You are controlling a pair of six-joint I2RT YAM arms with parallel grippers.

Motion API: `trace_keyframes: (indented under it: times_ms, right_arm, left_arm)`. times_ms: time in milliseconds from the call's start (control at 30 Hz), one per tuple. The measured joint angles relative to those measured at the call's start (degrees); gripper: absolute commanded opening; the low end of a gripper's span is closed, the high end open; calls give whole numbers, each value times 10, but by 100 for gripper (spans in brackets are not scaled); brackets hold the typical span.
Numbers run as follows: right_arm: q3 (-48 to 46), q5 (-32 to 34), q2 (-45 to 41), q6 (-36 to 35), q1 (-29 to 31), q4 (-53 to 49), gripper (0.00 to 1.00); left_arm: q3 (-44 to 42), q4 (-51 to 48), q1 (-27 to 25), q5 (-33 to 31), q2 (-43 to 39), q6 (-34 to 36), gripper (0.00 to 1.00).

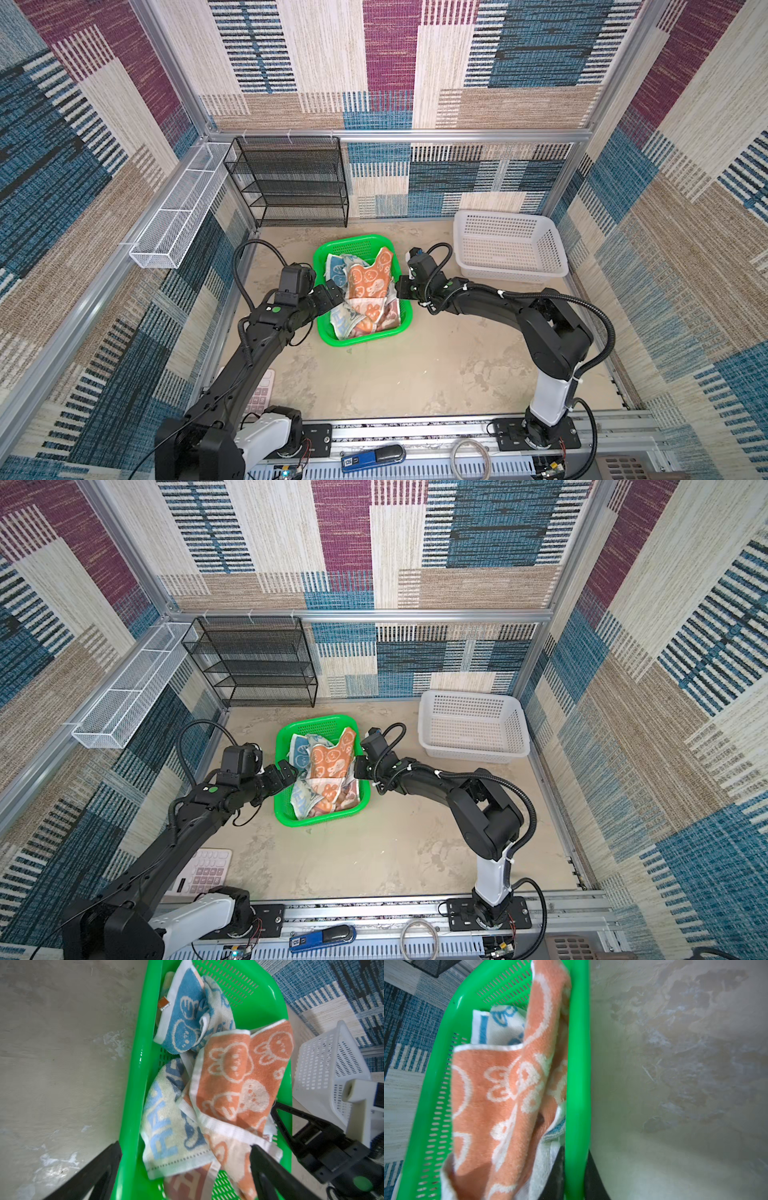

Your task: Fold and stack the towels

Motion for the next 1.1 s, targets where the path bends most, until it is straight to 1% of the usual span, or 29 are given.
trace_keyframes:
  times_ms: [200,367,467,633,800,833,867,900,1000,1033,1100]
  right_arm:
    - [108,60,63,67,45,-34,0]
    - [216,96,137,122,80,-67,0]
    - [287,96,184,143,95,-85,0]
    - [401,83,267,160,114,-113,0]
    - [452,72,307,174,123,-116,1]
    - [465,71,315,175,125,-118,3]
    - [473,69,320,176,126,-120,10]
    - [479,68,322,177,126,-122,19]
    - [481,60,322,181,126,-132,39]
    - [481,57,321,178,126,-133,50]
    - [476,54,314,175,127,-137,67]
  left_arm:
    - [28,-65,35,-44,-36,23,99]
    - [31,-97,69,-55,-46,38,99]
    - [34,-108,90,-54,-45,42,99]
    - [36,-124,126,-31,-37,52,99]
    - [36,-136,147,-25,-43,61,99]
    - [36,-139,149,-23,-45,62,99]
    - [36,-140,151,-22,-47,64,99]
    - [36,-141,151,-19,-50,65,99]
    - [36,-143,152,-13,-57,68,99]
    - [36,-143,152,-11,-59,69,99]
    - [35,-142,152,-7,-62,69,99]
